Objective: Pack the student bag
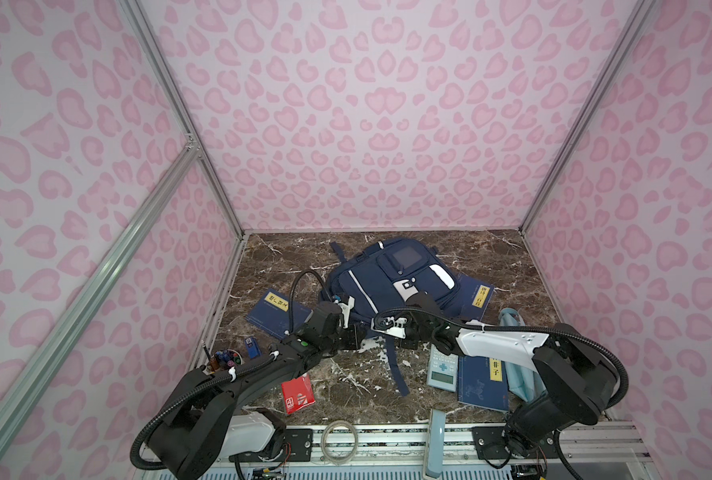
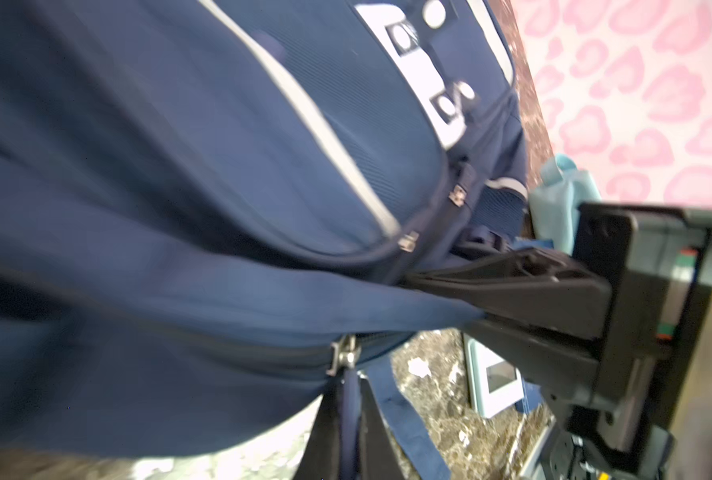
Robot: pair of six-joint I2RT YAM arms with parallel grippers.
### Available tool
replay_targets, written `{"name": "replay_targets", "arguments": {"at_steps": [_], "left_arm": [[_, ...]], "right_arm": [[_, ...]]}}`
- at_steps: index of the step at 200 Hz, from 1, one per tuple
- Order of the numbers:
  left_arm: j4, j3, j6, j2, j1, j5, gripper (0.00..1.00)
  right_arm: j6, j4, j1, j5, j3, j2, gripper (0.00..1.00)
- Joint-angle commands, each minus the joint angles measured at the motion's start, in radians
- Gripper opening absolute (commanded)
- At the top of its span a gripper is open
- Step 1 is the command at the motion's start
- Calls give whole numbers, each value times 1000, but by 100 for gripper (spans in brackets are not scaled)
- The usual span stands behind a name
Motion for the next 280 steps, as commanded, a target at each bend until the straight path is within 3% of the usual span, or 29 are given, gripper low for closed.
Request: {"name": "replay_targets", "arguments": {"at_steps": [1,22,35,50,67,89,106,121,124,130,138,154,172,190,220,232,242,243,251,280], "left_arm": [[-41,24,64,-4,85,-67,4],[-9,0,87,33,200,-6,4],[-47,-8,111,25,206,-64,4],[-31,-48,95,-23,206,-38,4],[-30,-86,56,-99,173,-18,4],[-80,-93,23,-185,53,-74,4],[-22,-115,-41,-197,-16,-35,4],[-18,-87,-62,-179,-79,-61,4],[-16,-82,-65,-175,-93,-69,4],[-9,-74,-70,-165,-120,-84,4],[12,-60,-85,-147,-142,-87,4],[70,-37,-109,-109,-189,-70,4],[71,5,-108,-74,-232,-80,4],[78,17,-110,-54,-235,-80,4],[84,10,-119,-46,-235,-68,4],[125,1,-128,-46,-236,-54,4],[132,-5,-133,-46,-236,-54,4],[133,-5,-133,-46,-236,-55,4],[132,-7,-133,-45,-236,-62,4],[47,-15,-99,-28,-201,-119,4]], "right_arm": [[-57,-93,-54,-10,-25,-25,0],[-80,-33,-106,-43,-63,-52,0],[-104,-40,-133,-17,-65,-53,0],[-85,-32,-174,-17,-54,-43,0],[-71,11,-186,20,-46,-16,0],[-39,56,-189,119,-27,2,3],[27,129,-201,164,-27,-2,21],[72,138,-207,89,-40,-41,53],[80,141,-204,78,-45,-54,65],[88,144,-197,46,-58,-82,80],[84,126,-184,3,-72,-123,83],[75,95,-150,-89,-111,-208,81],[77,144,-66,-116,-160,-249,78],[60,177,-7,-105,-170,-218,72],[64,137,-2,-154,-112,-127,56],[43,111,-2,-155,-92,-102,43],[21,59,-4,-146,-65,-89,20],[19,54,-4,-145,-63,-89,14],[3,14,-5,-141,-49,-86,0],[-40,-54,-28,-100,-73,-126,0]]}}
